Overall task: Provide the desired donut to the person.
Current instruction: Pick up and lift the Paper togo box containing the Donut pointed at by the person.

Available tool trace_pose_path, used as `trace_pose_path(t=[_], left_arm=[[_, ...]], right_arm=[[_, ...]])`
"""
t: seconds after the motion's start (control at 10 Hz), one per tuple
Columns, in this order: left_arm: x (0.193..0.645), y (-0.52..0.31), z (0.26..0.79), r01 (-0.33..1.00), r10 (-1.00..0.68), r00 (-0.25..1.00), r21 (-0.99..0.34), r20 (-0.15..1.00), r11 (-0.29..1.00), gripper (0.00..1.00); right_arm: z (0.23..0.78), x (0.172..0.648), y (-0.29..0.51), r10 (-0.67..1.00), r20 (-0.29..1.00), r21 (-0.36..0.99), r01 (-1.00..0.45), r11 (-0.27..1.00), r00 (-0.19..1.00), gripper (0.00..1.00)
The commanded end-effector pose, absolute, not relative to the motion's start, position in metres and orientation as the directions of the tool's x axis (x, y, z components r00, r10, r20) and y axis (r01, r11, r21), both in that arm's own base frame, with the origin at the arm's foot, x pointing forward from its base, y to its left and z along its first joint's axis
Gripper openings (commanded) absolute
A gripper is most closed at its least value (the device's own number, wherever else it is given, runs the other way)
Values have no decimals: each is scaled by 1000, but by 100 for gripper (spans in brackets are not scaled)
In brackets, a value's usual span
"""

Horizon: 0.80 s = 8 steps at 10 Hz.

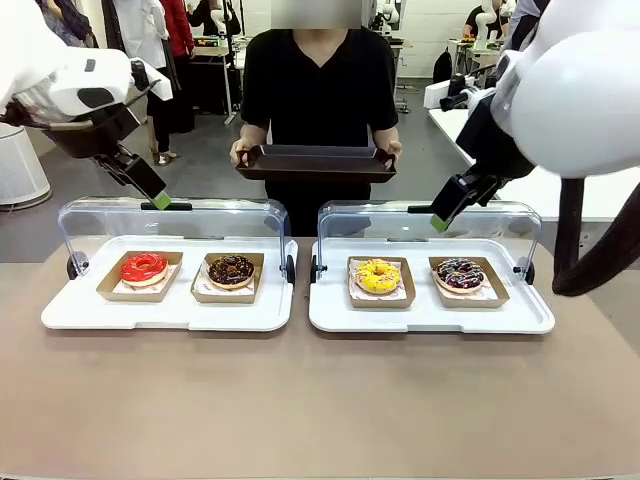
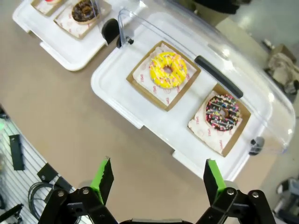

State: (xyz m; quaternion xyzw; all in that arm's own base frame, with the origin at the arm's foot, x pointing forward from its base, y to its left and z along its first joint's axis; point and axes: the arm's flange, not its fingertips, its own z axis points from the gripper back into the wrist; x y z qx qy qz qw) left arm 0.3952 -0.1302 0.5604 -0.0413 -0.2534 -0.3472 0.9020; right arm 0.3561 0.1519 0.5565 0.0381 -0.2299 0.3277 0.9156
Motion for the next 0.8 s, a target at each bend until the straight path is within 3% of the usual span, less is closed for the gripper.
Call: trace_pose_path(t=[0.0, 0.3, 0.7], left_arm=[[416, -83, 564, 794, -643, 543, -80, 540, 603, 100], [418, -3, 570, 875, -552, 469, -276, 690, 398, 100], [387, 66, 559, 944, -447, 232, -89, 864, 318, 100]], right_arm=[[553, 381, 86, 577, 535, 126, -734, 668, 617, 100], [542, 383, -3, 523, 691, 206, -830, 518, 499, 100], [538, 365, -76, 399, 816, 206, -855, 476, 419, 100]])
